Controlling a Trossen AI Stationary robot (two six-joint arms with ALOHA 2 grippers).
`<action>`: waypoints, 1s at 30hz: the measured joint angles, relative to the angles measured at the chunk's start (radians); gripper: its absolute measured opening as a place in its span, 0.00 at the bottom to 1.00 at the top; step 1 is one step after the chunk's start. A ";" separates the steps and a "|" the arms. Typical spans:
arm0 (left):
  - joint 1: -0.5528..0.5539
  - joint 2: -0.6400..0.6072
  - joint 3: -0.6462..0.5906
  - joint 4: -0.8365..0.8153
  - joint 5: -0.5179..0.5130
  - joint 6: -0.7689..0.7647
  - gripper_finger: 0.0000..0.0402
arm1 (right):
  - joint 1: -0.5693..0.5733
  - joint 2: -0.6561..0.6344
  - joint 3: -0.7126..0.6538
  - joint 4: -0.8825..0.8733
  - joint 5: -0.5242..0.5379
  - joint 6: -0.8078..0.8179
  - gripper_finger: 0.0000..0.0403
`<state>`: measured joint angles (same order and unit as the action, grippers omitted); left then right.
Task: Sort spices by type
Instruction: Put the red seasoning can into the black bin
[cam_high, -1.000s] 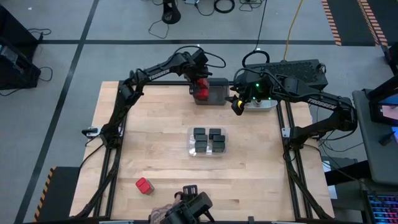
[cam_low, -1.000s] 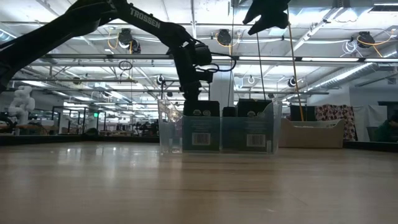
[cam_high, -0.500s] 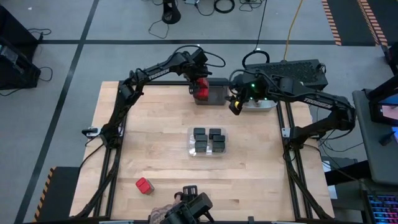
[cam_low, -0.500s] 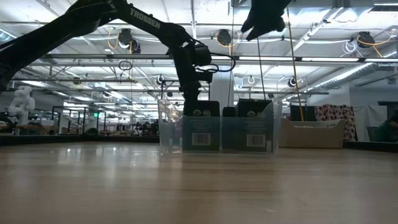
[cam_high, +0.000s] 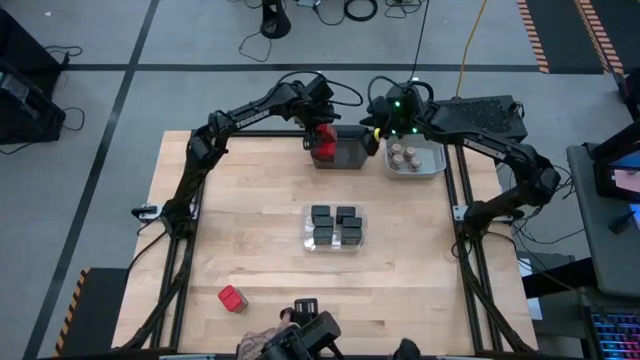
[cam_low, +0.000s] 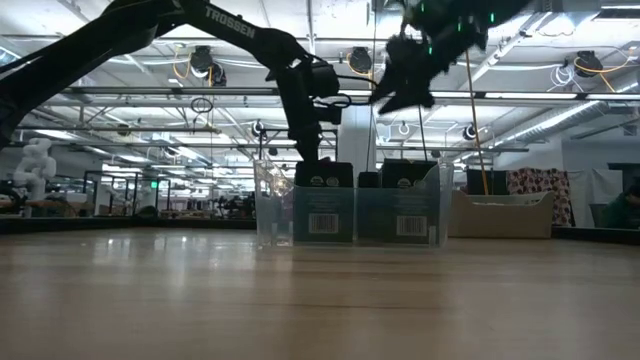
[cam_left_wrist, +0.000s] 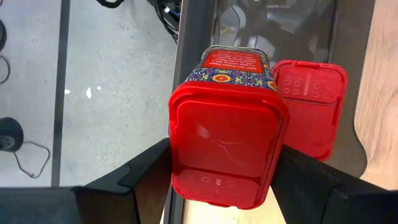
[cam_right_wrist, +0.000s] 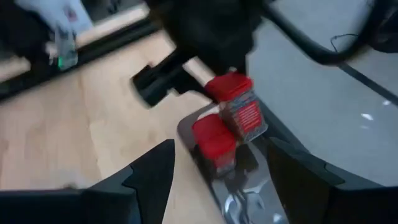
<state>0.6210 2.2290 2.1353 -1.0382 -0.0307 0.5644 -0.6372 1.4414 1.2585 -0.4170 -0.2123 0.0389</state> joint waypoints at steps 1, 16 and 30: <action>0.000 -0.001 0.000 0.000 0.000 0.000 0.61 | -0.020 0.007 -0.036 0.058 -0.024 0.021 0.58; -0.001 -0.008 0.001 0.055 -0.001 0.028 0.61 | -0.048 0.194 -0.163 0.487 -0.100 -0.199 0.58; 0.000 -0.008 0.001 0.042 -0.005 0.025 0.61 | -0.068 0.384 -0.040 0.517 -0.084 -0.184 0.58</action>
<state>0.6208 2.2211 2.1365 -0.9962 -0.0360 0.5892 -0.7054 1.8255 1.2186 0.1001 -0.2967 -0.1455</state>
